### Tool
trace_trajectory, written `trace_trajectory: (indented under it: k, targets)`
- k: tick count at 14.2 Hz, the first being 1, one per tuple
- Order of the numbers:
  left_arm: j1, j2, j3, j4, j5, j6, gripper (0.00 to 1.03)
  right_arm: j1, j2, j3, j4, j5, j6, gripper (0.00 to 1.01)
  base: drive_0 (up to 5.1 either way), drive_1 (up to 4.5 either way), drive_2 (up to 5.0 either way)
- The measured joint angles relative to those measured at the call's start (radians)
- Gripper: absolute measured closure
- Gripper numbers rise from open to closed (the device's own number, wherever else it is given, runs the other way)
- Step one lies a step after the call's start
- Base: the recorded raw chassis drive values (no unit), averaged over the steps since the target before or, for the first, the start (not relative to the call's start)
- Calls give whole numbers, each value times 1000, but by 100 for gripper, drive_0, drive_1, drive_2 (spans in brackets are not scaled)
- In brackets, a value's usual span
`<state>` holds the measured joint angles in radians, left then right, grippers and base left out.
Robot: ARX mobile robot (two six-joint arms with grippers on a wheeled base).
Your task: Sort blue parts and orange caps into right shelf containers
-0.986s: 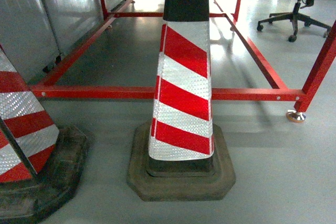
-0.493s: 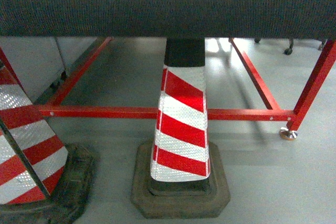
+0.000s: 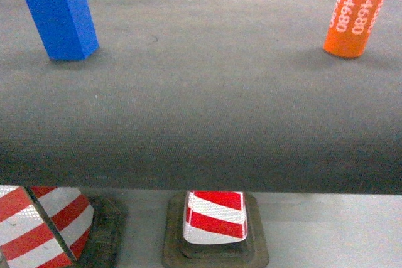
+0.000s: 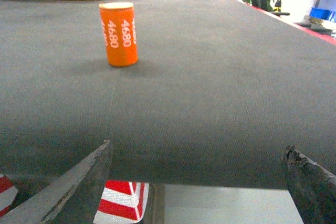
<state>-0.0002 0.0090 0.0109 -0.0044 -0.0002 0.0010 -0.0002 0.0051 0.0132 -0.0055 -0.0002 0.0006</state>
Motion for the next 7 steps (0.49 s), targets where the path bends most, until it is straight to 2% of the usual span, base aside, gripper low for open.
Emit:
trace_trajectory:
  k: [7]
  targets:
    - [0,0,0,0,0,0,5,0,0,0,1,0,0,3,0,0,0]
